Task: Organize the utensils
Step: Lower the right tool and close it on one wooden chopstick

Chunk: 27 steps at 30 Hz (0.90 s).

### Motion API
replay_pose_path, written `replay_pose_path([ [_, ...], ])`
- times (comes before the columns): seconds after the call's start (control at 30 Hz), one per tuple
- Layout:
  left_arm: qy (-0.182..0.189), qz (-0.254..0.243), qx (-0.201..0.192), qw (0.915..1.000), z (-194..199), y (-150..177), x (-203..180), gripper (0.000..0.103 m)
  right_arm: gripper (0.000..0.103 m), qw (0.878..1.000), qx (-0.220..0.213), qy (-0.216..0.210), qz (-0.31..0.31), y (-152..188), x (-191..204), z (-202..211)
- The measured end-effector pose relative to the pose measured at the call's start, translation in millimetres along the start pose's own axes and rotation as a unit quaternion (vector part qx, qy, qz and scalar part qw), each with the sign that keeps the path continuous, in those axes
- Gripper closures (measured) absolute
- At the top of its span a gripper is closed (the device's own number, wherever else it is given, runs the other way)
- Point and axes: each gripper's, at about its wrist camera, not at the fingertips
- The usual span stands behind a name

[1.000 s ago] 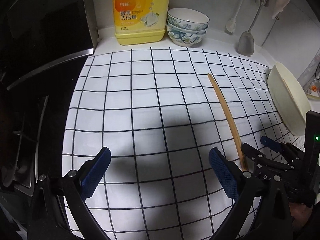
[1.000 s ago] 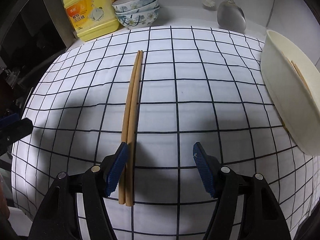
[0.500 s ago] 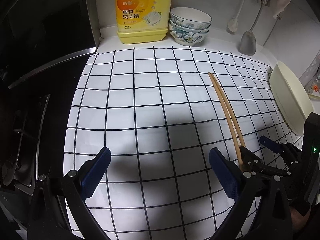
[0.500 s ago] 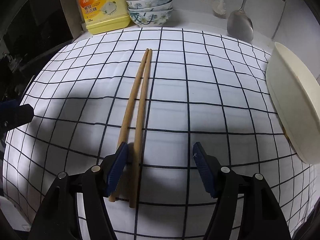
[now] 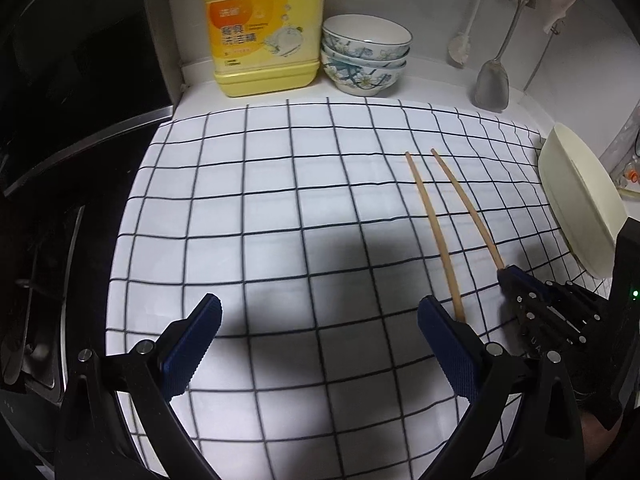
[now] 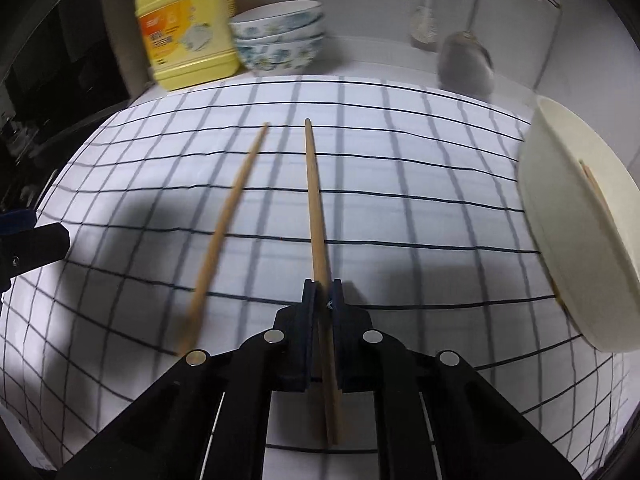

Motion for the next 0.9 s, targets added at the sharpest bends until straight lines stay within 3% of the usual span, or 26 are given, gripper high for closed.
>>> replay_pose_path([
  [0.33,0.011,-0.033,0.000,0.9994,-36,-7,-46,0.006,0.095,0.998,0.008,0.050,-0.029,8,-52,8],
  [0.47,0.006,-0.054,0.004,0.9985,-54,-7,-60,0.006,0.094,0.998,0.013,0.042,-0.051,10,-65,12],
  [0.53,0.004,-0.056,0.010,0.9984,-61,-6,-63,0.006,0.081,0.998,0.006,0.046,-0.046,9,-67,15],
  [0.63,0.001,-0.058,0.015,0.9982,-68,-4,-67,0.006,0.070,0.998,0.003,0.048,-0.041,8,-67,15],
  [0.9,-0.002,-0.057,0.011,0.9983,-77,1,-75,0.007,0.069,0.998,0.007,0.050,-0.034,8,-66,8],
])
Point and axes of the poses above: each gripper's, at about its wrist camera, not at the fingertips, and z roughly against the way its jaws point, x to its left, y to its underside, and after that the axes turned 15 degrees about -x, right-handed
